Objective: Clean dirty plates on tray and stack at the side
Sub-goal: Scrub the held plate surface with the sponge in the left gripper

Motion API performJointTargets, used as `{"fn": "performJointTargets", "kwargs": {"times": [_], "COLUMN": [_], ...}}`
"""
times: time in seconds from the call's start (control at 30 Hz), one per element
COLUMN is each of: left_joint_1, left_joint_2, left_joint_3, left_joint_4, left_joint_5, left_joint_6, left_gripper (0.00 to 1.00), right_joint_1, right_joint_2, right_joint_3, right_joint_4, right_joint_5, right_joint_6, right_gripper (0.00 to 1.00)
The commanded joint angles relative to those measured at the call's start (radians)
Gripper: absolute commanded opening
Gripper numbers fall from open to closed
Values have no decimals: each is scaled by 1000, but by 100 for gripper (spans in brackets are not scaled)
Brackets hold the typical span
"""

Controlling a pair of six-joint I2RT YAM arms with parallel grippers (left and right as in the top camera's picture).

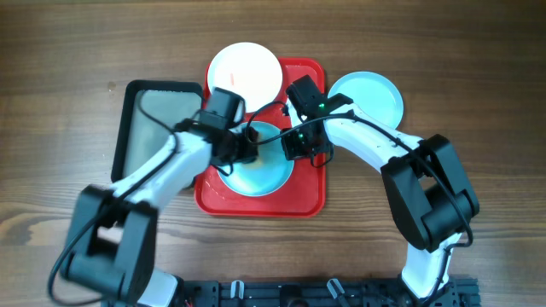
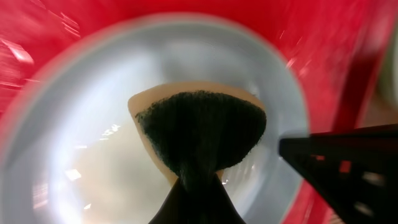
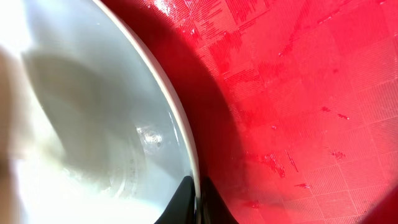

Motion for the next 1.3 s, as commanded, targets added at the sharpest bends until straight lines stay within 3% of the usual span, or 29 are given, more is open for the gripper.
{"fn": "performJointTargets", "kwargs": {"times": [0.0,0.47,0.8,1.1,1.27], "left_joint_1": [49,8,15,3,-44], "left_joint_2": [-89,-1,53,92,121], "left_joint_3": [11,6,6,5,5], "left_joint_4": [-23,-64,-116,-117,-100], "left_joint_5": [8,-93,-260,-256,-167], "left_joint_6": [19,20,72,71,71], "left_gripper": [4,4,4,4,4], "right_joint_1": [6,6,6,6,6], "right_joint_2": [-9,-9,-9,-9,-9], "right_joint_3": [3,3,3,3,3], "right_joint_4": [0,0,1,0,2], "right_joint_5": [0,0,0,0,0], "right_joint_6": [-20,-16,-16,-17,-17], "right_gripper": [4,4,4,4,4]}}
